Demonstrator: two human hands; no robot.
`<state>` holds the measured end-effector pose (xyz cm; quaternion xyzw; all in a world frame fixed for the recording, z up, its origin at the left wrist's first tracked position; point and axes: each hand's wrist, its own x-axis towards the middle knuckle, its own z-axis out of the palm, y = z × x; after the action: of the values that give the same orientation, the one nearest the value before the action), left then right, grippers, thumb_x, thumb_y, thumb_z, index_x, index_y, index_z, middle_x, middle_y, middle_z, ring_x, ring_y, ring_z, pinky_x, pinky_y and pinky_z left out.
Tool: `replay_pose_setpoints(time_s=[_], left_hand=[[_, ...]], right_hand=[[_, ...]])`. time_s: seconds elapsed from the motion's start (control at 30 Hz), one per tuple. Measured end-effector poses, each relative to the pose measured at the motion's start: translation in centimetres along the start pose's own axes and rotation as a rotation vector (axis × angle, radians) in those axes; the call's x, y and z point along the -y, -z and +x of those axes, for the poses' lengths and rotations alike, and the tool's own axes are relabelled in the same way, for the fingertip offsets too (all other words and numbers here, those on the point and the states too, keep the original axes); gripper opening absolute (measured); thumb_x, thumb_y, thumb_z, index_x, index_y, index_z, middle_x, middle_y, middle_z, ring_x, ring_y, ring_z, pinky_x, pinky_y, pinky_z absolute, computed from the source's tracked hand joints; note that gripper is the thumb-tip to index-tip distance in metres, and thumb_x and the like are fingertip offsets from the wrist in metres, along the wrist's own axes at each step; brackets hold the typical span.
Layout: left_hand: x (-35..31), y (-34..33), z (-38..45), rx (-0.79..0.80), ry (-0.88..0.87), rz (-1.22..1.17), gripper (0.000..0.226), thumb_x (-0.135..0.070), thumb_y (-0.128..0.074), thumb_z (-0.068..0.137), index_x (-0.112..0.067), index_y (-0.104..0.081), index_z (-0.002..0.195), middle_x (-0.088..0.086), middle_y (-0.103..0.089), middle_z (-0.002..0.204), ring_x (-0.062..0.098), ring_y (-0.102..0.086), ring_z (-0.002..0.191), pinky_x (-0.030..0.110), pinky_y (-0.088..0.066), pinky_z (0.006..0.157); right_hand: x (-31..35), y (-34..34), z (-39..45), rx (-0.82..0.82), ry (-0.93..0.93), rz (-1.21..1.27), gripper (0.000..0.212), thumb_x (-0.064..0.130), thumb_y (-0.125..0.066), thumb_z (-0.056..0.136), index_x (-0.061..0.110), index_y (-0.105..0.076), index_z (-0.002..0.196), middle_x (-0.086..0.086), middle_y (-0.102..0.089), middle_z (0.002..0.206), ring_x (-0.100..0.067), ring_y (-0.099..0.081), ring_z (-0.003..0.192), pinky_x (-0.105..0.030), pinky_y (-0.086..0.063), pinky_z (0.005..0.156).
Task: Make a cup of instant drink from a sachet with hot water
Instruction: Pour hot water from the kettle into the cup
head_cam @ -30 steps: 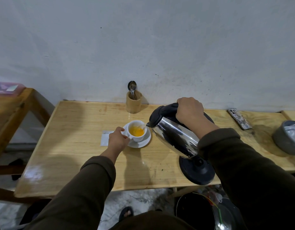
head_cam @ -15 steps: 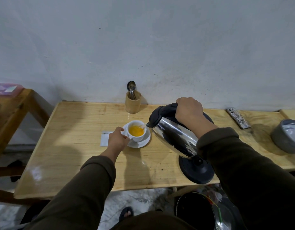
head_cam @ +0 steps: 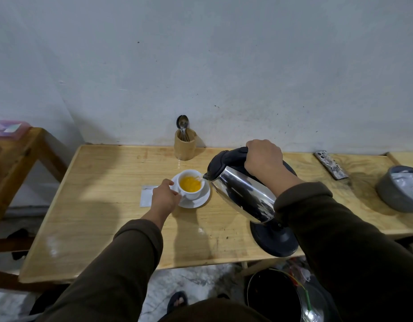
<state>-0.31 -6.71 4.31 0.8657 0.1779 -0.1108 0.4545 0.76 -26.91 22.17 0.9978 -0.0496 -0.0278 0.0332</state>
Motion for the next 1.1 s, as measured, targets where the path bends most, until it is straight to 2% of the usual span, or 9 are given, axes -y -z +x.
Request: replay_pose_setpoints(time_s=[0.1, 0.27, 0.4, 0.5, 0.6, 0.7, 0.83, 0.97, 1.1], left_hand=[[0.1, 0.0, 0.0, 0.000, -0.009, 0.018, 0.050, -0.018, -0.064, 0.084, -0.008, -0.046, 0.129, 0.015, -0.073, 0.103, 0.028, -0.062, 0.106, 0.031, -0.046, 0.083], [0.3, 0.0, -0.1, 0.013, -0.023, 0.038, 0.047, -0.017, -0.061, 0.086, -0.007, -0.046, 0.129, 0.016, -0.073, 0.101, 0.028, -0.062, 0.104, 0.028, -0.043, 0.076], [0.3, 0.0, -0.1, 0.024, -0.008, 0.068, 0.044, -0.018, -0.055, 0.087, -0.010, -0.047, 0.129, 0.019, -0.068, 0.110, 0.030, -0.061, 0.104, 0.029, -0.044, 0.072], [0.1, -0.2, -0.3, 0.021, 0.000, 0.089, 0.041, -0.019, -0.051, 0.088, -0.012, -0.048, 0.129, 0.019, -0.065, 0.115, 0.031, -0.060, 0.106, 0.030, -0.044, 0.072], [0.0, -0.8, -0.8, 0.011, -0.003, 0.092, 0.040, -0.022, -0.050, 0.090, -0.010, -0.049, 0.129, 0.019, -0.065, 0.117, 0.031, -0.059, 0.109, 0.033, -0.047, 0.079], [-0.2, -1.5, -1.7, -0.031, -0.042, 0.104, 0.039, -0.019, -0.049, 0.091, -0.005, -0.051, 0.127, 0.021, -0.061, 0.121, 0.035, -0.057, 0.111, 0.035, -0.047, 0.083], [-0.3, -3.0, -3.6, -0.104, -0.129, 0.197, 0.036, -0.013, -0.048, 0.092, 0.001, -0.050, 0.125, 0.021, -0.048, 0.131, 0.032, -0.049, 0.120, 0.035, -0.040, 0.099], [0.0, -5.0, -5.3, -0.119, -0.146, 0.186, 0.039, -0.005, -0.052, 0.086, -0.001, -0.053, 0.124, 0.016, -0.033, 0.144, 0.035, -0.040, 0.129, 0.039, -0.039, 0.106], [0.6, -7.1, -6.0, -0.099, -0.204, 0.280, 0.053, -0.007, -0.048, 0.086, -0.005, -0.039, 0.138, 0.013, -0.030, 0.150, 0.032, -0.033, 0.138, 0.039, -0.035, 0.109]], right_hand=[[0.0, -0.1, -0.1, -0.005, -0.006, -0.001, 0.021, 0.009, -0.052, 0.089, 0.010, -0.058, 0.110, -0.012, -0.064, 0.108, -0.030, -0.059, 0.101, -0.035, -0.045, 0.085], [-0.4, -0.3, -0.4, -0.022, -0.034, 0.027, 0.024, 0.008, -0.053, 0.088, 0.010, -0.057, 0.111, -0.012, -0.064, 0.109, -0.031, -0.059, 0.103, -0.038, -0.047, 0.088], [-1.1, -0.8, -0.9, -0.050, -0.051, 0.103, 0.021, 0.005, -0.051, 0.085, 0.009, -0.057, 0.105, -0.013, -0.064, 0.105, -0.031, -0.059, 0.099, -0.034, -0.044, 0.074], [-1.9, -1.3, -1.6, -0.097, -0.068, 0.192, 0.013, 0.003, -0.050, 0.082, 0.010, -0.053, 0.093, -0.012, -0.060, 0.091, -0.032, -0.059, 0.094, -0.032, -0.040, 0.068], [-3.0, -2.0, -2.5, -0.125, -0.100, 0.280, 0.015, 0.001, -0.050, 0.079, 0.012, -0.043, 0.084, -0.008, -0.050, 0.081, -0.032, -0.057, 0.088, -0.031, -0.037, 0.066], [-4.3, -2.8, -3.4, -0.164, -0.172, 0.393, 0.015, 0.000, -0.051, 0.078, 0.011, -0.051, 0.089, -0.009, -0.054, 0.084, -0.032, -0.055, 0.085, -0.031, -0.036, 0.066], [-6.5, -4.0, -4.9, -0.202, -0.320, 0.543, 0.020, 0.002, -0.051, 0.079, 0.008, -0.056, 0.097, -0.005, -0.052, 0.083, -0.026, -0.049, 0.077, -0.029, -0.037, 0.066], [-8.7, -5.3, -7.3, -0.249, -0.468, 0.726, 0.015, -0.001, -0.050, 0.078, 0.012, -0.050, 0.087, -0.004, -0.053, 0.083, -0.025, -0.048, 0.077, -0.031, -0.038, 0.067], [-10.6, -6.3, -9.7, -0.321, -0.604, 0.896, 0.019, -0.004, -0.049, 0.079, 0.010, -0.056, 0.091, -0.005, -0.055, 0.084, -0.026, -0.051, 0.076, -0.030, -0.040, 0.069]])
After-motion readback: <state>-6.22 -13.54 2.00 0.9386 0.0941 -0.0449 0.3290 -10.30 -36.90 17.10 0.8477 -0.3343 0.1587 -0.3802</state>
